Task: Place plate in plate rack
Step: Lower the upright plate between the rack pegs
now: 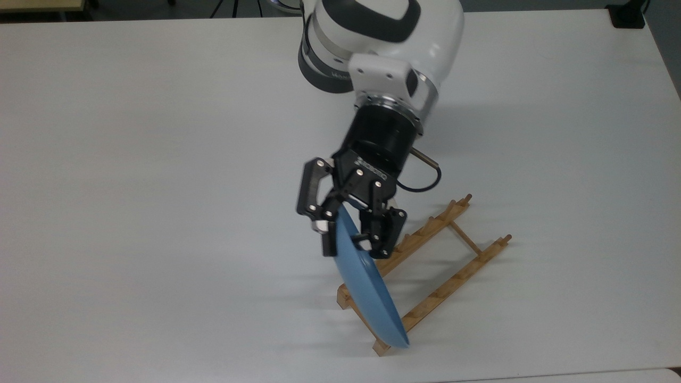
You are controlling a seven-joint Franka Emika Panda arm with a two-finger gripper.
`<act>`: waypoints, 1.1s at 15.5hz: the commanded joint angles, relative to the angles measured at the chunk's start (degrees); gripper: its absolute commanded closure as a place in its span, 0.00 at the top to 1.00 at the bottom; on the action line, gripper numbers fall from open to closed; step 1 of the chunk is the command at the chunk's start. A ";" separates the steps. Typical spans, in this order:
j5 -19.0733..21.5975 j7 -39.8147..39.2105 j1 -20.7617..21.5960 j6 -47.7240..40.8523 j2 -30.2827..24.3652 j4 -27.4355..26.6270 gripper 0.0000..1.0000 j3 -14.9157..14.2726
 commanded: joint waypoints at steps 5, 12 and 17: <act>-6.52 2.07 1.94 1.11 4.08 2.48 0.00 -0.02; -8.98 2.34 2.03 0.85 5.67 2.49 0.00 0.16; -8.98 2.51 2.65 0.85 5.75 2.48 0.51 0.16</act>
